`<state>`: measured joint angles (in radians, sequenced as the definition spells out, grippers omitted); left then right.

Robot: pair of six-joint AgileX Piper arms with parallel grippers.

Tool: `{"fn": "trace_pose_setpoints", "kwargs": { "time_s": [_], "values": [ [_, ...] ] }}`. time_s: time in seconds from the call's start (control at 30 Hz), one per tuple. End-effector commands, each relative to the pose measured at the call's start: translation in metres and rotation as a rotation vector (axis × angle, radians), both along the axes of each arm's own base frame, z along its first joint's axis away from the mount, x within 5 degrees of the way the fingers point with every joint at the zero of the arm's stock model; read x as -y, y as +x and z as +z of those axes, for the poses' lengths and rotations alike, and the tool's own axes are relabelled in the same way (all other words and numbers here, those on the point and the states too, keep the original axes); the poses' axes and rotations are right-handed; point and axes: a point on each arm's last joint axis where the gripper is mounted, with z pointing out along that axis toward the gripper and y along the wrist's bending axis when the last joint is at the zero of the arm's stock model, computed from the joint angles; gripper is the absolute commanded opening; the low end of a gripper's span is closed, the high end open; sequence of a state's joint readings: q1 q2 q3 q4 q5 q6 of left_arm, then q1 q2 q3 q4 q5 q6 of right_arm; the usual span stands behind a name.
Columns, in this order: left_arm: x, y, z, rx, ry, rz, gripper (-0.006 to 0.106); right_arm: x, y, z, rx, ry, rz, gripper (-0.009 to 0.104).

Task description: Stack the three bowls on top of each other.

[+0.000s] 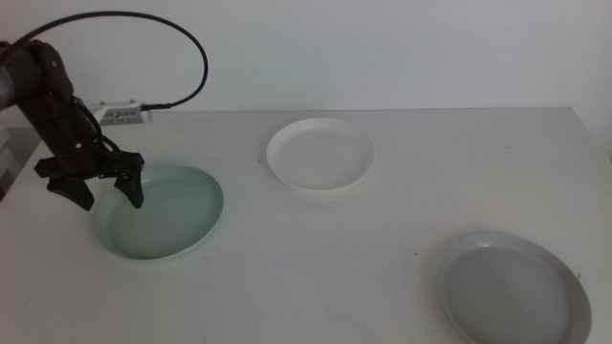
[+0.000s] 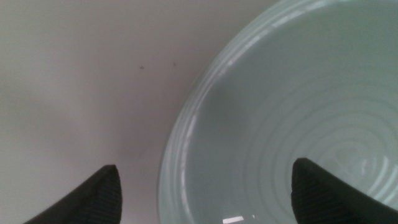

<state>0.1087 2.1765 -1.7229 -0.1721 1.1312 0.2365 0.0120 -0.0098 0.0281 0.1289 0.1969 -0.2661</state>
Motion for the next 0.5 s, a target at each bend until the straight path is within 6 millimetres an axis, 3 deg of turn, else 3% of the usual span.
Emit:
{"fn": "trace_pose_setpoints", "kwargs": {
  "time_s": [0.0,0.13,0.23,0.47],
  "values": [
    [0.001,0.002,0.028,0.083,-0.012,-0.001,0.105,0.001,-0.001,0.01,0.105,-0.013,-0.016,0.054],
    [0.001,0.003,0.018,0.057,-0.011,-0.004,0.101,0.001,-0.001,0.01,0.105,-0.013,-0.016,0.054],
    [0.0,0.004,0.014,0.042,-0.01,-0.006,0.089,0.001,-0.001,0.01,0.105,-0.013,-0.016,0.054],
    [-0.001,0.004,0.011,0.034,-0.001,-0.009,0.038,0.001,-0.001,0.01,0.105,-0.013,-0.016,0.054]
  ]
}}
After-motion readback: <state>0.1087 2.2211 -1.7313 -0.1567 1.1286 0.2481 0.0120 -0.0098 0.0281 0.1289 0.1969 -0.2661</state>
